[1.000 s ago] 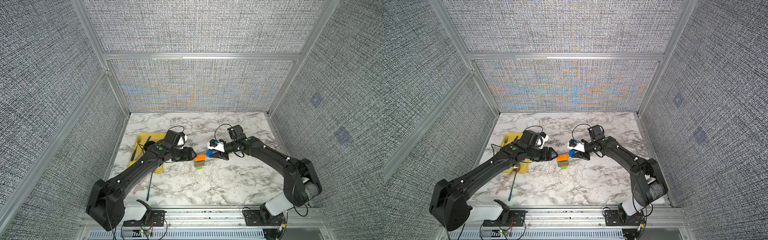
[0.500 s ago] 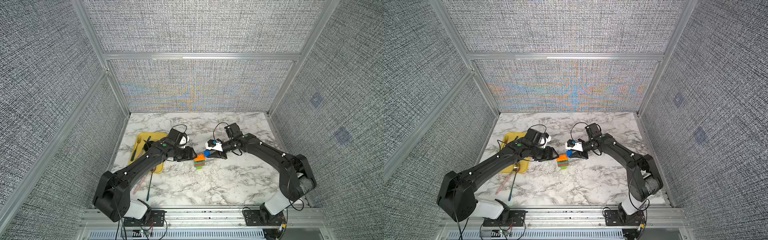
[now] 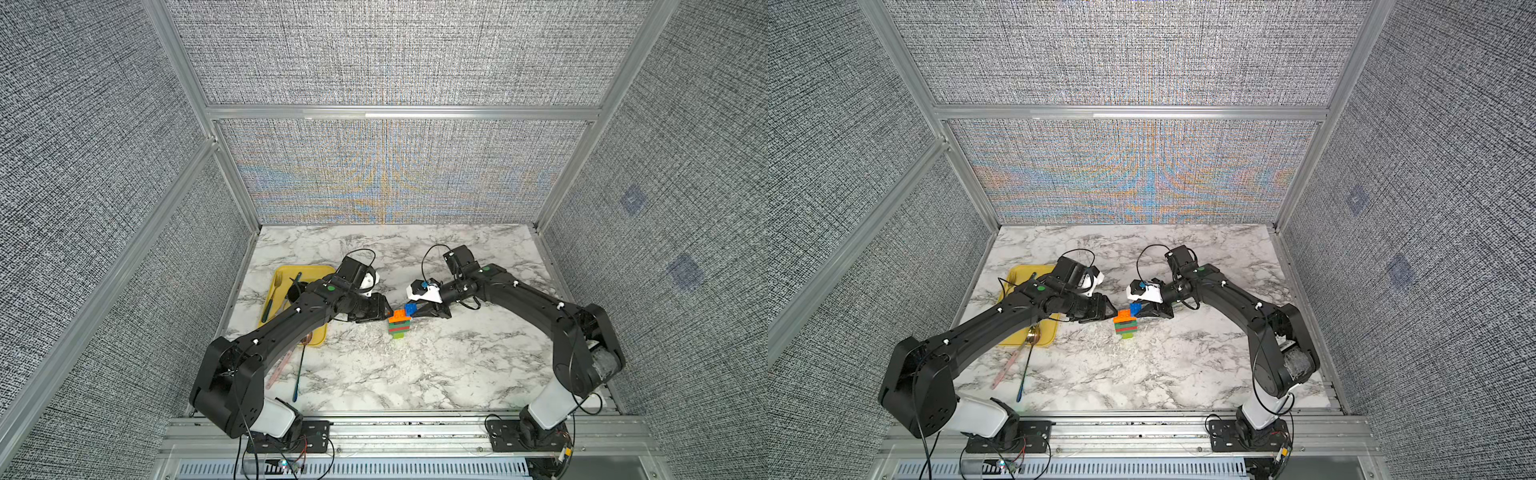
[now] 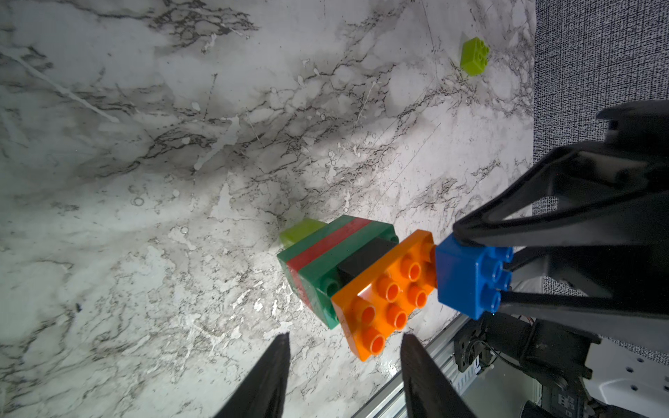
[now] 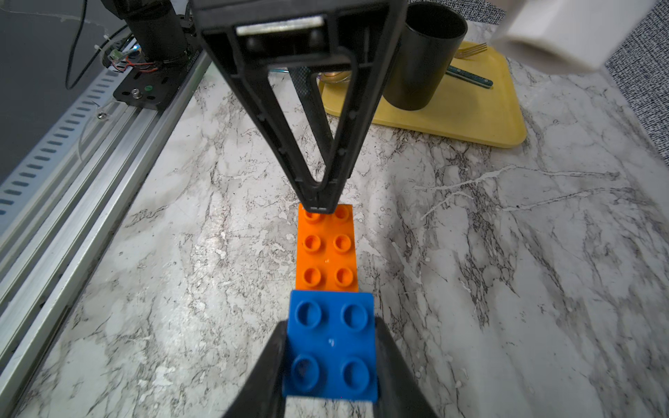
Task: Assemble a carrot with lego
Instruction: Assemble the lego brick with the lego brick.
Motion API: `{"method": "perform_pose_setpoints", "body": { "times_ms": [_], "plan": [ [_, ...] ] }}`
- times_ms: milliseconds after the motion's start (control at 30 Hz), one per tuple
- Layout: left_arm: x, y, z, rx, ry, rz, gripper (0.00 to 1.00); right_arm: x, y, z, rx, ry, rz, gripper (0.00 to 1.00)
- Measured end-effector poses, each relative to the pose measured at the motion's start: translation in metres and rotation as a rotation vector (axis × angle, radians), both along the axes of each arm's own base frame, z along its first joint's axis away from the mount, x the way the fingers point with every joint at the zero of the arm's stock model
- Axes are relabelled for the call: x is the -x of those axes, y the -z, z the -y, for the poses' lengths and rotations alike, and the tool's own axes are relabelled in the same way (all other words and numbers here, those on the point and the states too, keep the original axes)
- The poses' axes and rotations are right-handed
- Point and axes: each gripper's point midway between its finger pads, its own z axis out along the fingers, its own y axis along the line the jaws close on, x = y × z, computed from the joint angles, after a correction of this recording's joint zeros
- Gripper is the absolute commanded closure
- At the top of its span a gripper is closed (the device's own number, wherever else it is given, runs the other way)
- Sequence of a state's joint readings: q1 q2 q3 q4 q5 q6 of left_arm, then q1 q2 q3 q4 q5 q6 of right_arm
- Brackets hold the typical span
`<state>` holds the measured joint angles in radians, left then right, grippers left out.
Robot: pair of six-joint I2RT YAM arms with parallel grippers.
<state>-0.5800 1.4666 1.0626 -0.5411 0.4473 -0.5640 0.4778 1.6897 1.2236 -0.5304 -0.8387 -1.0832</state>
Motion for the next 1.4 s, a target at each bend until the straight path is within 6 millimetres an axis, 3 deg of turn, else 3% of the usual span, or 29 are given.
{"method": "perform_pose_setpoints", "body": {
  "times_ms": [1400],
  "plan": [
    [-0.005,0.014,0.005,-0.013,0.033,-0.016,0.51,0.003,0.008,-0.001,0.052,0.023,-0.028,0.92]
  ]
}}
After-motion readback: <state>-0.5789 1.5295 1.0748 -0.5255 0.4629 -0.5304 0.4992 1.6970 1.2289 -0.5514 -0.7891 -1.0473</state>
